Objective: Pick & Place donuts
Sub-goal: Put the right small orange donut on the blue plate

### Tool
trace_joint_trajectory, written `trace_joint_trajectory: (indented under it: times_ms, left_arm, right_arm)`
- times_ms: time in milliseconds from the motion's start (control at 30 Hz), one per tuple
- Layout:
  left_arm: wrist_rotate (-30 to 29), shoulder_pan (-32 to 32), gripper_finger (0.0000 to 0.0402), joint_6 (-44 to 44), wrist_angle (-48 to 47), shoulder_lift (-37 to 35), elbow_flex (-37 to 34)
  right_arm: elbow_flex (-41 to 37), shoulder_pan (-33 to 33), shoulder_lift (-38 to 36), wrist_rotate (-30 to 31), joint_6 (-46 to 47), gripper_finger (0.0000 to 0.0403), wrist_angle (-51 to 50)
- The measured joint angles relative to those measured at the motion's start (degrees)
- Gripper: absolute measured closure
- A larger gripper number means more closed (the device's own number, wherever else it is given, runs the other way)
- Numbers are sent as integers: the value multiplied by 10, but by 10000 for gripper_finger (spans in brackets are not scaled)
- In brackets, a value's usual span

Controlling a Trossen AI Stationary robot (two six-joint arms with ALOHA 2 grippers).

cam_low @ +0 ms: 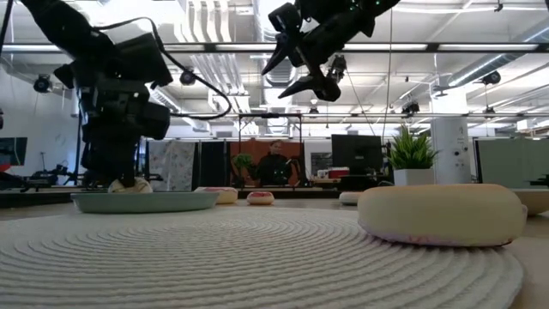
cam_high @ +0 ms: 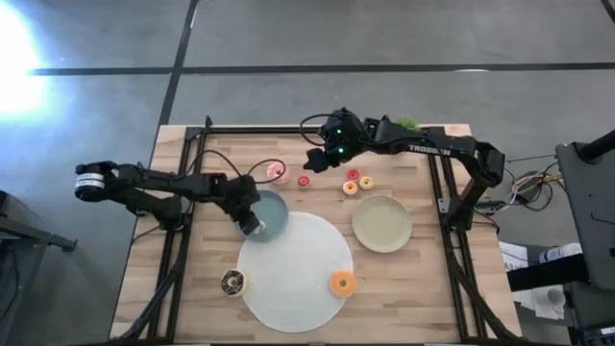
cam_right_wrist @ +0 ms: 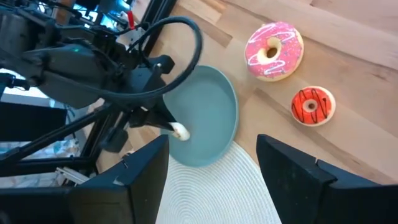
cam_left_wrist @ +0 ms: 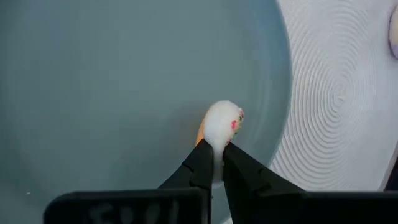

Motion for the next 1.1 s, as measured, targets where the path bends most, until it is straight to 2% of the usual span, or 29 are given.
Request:
trace_joint_trajectory:
  times_ms: [233,367,467,567,900,1100]
  left_arm:
    - [-8,0,385,-11,0,0,9]
    - [-41,0,339,-11,0,0,16]
    - [-42,0,299,4,-4,0,16]
    - [-45,0,277,9,-14,0,11]
    - [-81,0,273,2,-66,-4,10]
    - [-92,-1,273,12,-141,-4,30]
  right_arm:
    - [0,0,1,0,0,170,0]
    - [-1,0,1,1,-1,168,0]
    - [-3,0,1,2,-2,168,0]
    - [-6,0,2,3,-2,167,0]
    - [-10,0,2,21,-17,170,-20]
    - [-10,0,2,77,-101,170,-111]
